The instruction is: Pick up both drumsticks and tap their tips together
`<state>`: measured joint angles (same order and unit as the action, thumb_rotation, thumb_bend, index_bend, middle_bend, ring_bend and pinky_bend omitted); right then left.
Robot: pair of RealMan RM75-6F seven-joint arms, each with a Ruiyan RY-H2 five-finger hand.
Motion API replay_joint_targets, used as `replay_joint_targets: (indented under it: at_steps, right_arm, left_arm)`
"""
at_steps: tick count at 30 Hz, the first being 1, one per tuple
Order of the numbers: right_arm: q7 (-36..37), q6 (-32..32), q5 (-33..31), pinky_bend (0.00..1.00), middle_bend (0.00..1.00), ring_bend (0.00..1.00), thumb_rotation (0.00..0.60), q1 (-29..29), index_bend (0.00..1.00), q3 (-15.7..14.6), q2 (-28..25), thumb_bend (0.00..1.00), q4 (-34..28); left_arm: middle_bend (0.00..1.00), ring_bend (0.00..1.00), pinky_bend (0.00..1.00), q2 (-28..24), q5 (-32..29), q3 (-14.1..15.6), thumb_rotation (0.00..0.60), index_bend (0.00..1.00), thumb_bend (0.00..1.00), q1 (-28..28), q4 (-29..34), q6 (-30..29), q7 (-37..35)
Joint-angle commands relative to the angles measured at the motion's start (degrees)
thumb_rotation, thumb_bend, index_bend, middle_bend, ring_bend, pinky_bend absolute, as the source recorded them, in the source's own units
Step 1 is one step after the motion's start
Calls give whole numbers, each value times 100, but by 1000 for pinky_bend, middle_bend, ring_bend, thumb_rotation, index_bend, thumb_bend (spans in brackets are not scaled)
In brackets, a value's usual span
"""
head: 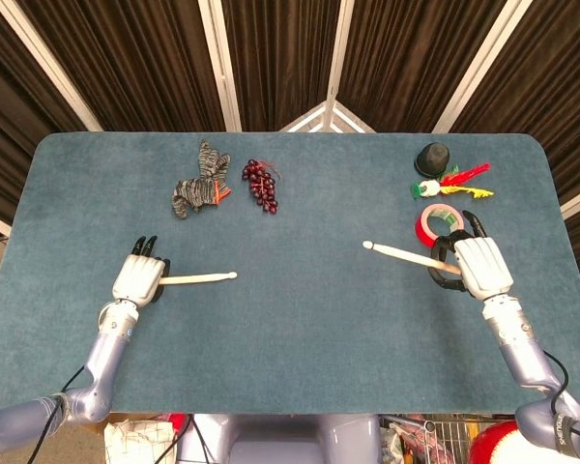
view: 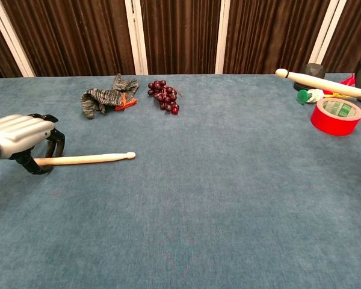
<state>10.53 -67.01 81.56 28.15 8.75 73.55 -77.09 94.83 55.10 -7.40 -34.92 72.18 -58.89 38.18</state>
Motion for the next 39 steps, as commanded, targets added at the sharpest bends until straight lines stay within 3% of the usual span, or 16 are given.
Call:
replay_joint_targets:
  at_steps: [1,13,25,33,39]
  right_arm:
    - [2,4,-1,0,603,392,600,1,686,-1,16,425,25]
    - [30,-4,-6,0,603,392,600,-9,691,9,11,427,63]
    - [45,-55,14,0,603,393,600,-30,692,28,-58,426,5]
    - [-3,-60,16,0,604,394,600,-23,694,42,-89,426,-57]
    - [-52,-44,-20,0,604,394,600,1,695,87,-131,427,-105]
  left_arm:
    - [523,28,0,1,-21,-6,600,520,480,-13,33,-21,36]
    - [571,58,0,70,-243,11,600,561,533,-71,10,-95,418]
    - [619,94,0,-2,73,45,600,604,539,-43,33,-368,342]
    - [623,96,0,-90,209,55,600,607,539,15,4,-451,192]
    - [623,96,0,-227,810,44,600,606,539,87,-8,-761,-431]
